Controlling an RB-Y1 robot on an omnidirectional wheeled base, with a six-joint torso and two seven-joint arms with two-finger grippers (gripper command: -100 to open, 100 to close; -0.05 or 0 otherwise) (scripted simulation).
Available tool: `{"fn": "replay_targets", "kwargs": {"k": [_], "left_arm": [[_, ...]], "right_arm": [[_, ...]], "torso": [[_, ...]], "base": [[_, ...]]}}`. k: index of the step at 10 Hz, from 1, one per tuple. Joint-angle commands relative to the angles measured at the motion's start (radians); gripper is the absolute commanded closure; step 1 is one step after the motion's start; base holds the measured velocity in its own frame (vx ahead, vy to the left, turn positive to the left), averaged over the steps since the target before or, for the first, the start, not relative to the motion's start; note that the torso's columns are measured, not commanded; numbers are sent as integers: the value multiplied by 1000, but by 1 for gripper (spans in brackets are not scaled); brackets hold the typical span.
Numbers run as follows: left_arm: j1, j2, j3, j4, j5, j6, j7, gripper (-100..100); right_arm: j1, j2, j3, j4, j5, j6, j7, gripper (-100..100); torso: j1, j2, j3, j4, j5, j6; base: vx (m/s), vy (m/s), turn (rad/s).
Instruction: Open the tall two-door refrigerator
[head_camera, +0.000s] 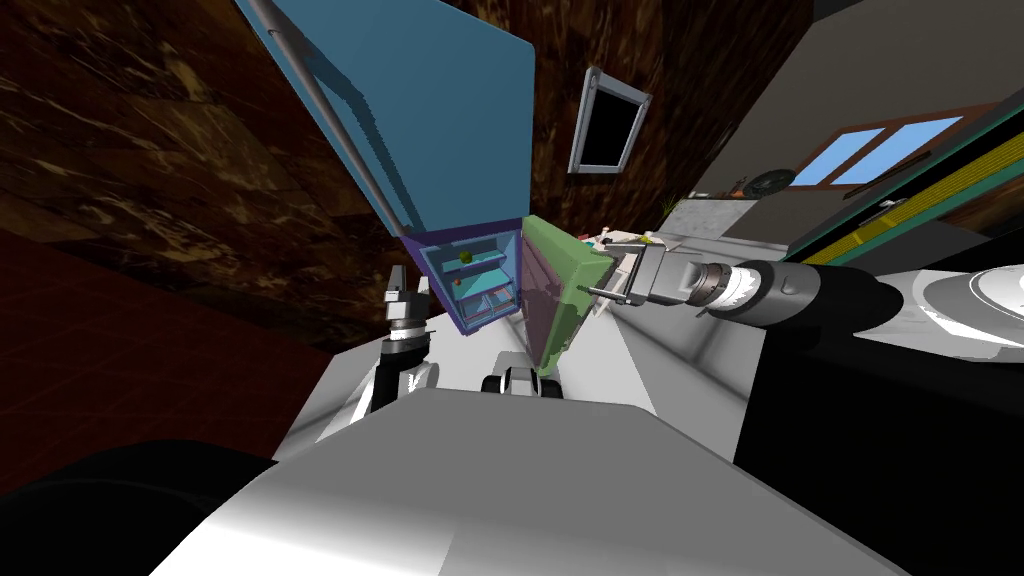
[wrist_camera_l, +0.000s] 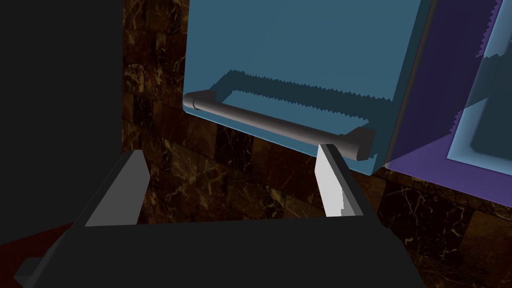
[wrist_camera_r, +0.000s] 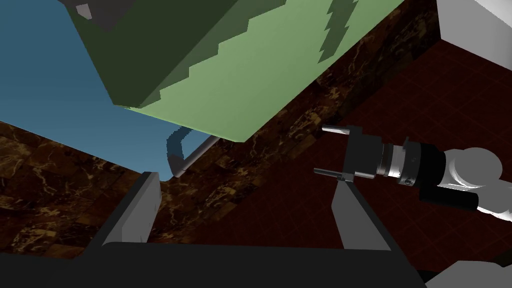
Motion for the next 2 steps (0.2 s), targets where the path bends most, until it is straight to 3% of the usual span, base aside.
{"fn": "replay_targets", "kwargs": {"k": [1, 2], "left_arm": [[0, 0, 0, 0, 0, 0, 0, 0], [0, 0, 0, 0, 0, 0, 0, 0]], "right_arm": [[0, 0, 0, 0, 0, 0, 0, 0], [0, 0, 0, 0, 0, 0, 0, 0]], "torso": [[0, 0, 0, 0, 0, 0], [0, 0, 0, 0, 0, 0]], "base": [[0, 0, 0], [0, 0, 0]]}}
